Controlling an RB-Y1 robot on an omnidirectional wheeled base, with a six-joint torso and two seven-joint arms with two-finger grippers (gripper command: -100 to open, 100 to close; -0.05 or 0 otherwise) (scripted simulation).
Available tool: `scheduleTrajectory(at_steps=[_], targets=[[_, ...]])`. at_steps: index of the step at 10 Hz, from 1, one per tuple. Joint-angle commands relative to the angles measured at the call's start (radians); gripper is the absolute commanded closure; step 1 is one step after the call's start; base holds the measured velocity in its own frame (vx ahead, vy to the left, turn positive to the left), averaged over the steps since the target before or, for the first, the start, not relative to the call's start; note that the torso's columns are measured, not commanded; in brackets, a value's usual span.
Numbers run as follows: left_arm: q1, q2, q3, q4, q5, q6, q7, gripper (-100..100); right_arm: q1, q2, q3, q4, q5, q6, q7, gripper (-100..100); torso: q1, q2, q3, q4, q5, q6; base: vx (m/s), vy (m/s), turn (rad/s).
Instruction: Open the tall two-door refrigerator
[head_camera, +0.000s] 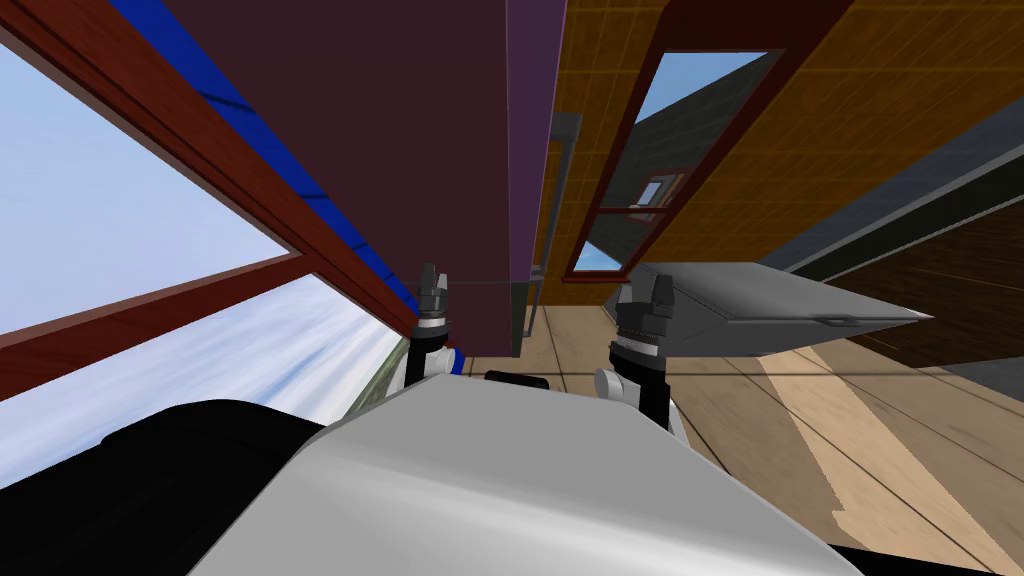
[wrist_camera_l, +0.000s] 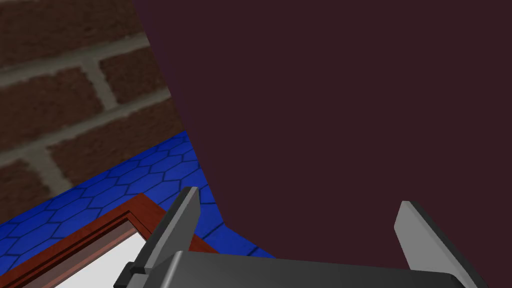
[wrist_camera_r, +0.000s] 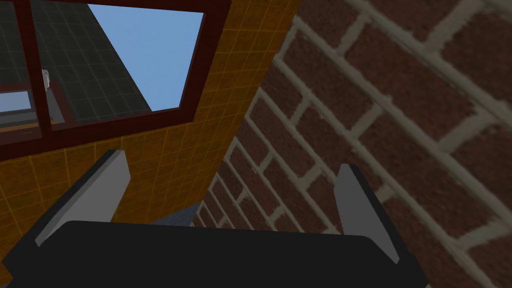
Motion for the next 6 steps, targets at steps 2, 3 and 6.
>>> scheduleTrajectory(at_steps=[2,3,6], targets=[[0.000,0.000,0.000,0.000,0.000,0.000,0.000,0,0.000,0.000,0.000,0.000,0.000,0.000,0.000,0,0.000,0.104,-0.209,0.105,0.000,0.000,0.000,0.000,0.000],[0.000,0.000,0.000,0.000,0.000,0.000,0.000,0,0.000,0.000,0.000,0.000,0.000,0.000,0.000,0,0.000,0.175,-0.351,0.176,0.000,0.000,0.000,0.000,0.000],[0.000,0.000,0.000,0.000,0.000,0.000,0.000,0,0.000,0.000,0.000,0.000,0.000,0.000,0.000,0,0.000,0.396,-0.792,0.396,0.000,0.000,0.000,0.000,0.000]])
